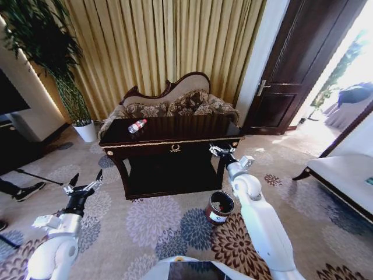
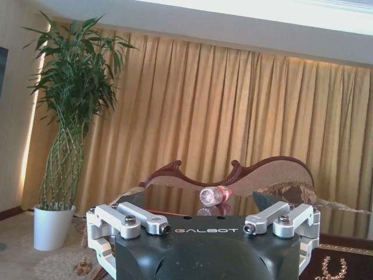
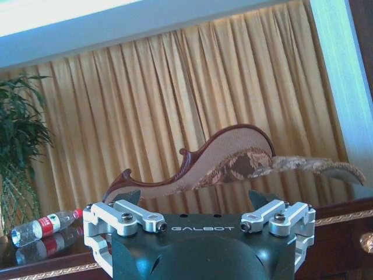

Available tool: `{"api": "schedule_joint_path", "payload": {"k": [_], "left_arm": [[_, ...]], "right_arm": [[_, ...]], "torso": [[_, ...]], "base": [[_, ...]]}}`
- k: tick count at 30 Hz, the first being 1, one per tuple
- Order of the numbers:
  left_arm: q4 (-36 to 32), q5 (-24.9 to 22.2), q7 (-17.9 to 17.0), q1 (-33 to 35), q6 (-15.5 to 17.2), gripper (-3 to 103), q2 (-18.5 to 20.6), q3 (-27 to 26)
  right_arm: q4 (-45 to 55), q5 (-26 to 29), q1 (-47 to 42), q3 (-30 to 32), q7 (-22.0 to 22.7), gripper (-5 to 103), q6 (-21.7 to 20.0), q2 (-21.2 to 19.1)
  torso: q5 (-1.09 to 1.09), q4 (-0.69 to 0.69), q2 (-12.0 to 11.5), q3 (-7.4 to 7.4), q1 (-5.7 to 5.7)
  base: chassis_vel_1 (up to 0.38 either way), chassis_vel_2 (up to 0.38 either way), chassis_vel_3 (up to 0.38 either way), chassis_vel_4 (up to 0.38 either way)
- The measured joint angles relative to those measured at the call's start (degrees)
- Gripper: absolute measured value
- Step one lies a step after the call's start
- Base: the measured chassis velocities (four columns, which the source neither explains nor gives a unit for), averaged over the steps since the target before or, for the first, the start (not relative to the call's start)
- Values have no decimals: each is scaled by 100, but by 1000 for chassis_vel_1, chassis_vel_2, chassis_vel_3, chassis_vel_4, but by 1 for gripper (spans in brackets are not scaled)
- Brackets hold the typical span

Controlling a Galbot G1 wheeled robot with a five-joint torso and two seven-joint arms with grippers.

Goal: Move to the front of the table and place the trash on the table into the trash bin.

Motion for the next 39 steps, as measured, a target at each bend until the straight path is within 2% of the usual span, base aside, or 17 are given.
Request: {"api": "schedule_joint_path", "payload": {"k": [7, 11, 19, 28, 39], "left_arm": [[20, -171, 23, 34, -8, 100, 136, -40], [9, -208, 23, 48, -8, 100, 159, -54], [4, -232, 22, 23, -8, 100, 179, -40], [-83, -228, 18, 35, -5, 100, 110, -47], [-37, -215, 28, 31, -13, 100, 101, -32]], "right_arm": [[741, 549, -832, 372, -220, 100, 307, -577], [917, 571, -1144, 549, -269, 100, 445, -663], [1119, 504, -1364, 575, -341, 100, 473, -548], [1120, 270, -1289, 364, -362, 100, 276, -305], [1107, 32, -1360, 409, -508, 100, 251, -325]], "torso": [[-1, -2, 1, -1, -1], [0, 0, 0, 0, 0], [-1, 0, 0, -1, -1], [0, 1, 0, 0, -1], [0, 0, 0, 0, -1]], "base": [[0, 0, 0, 0], [0, 0, 0, 0], [0, 0, 0, 0], [0, 0, 0, 0], [0, 0, 0, 0]]}}
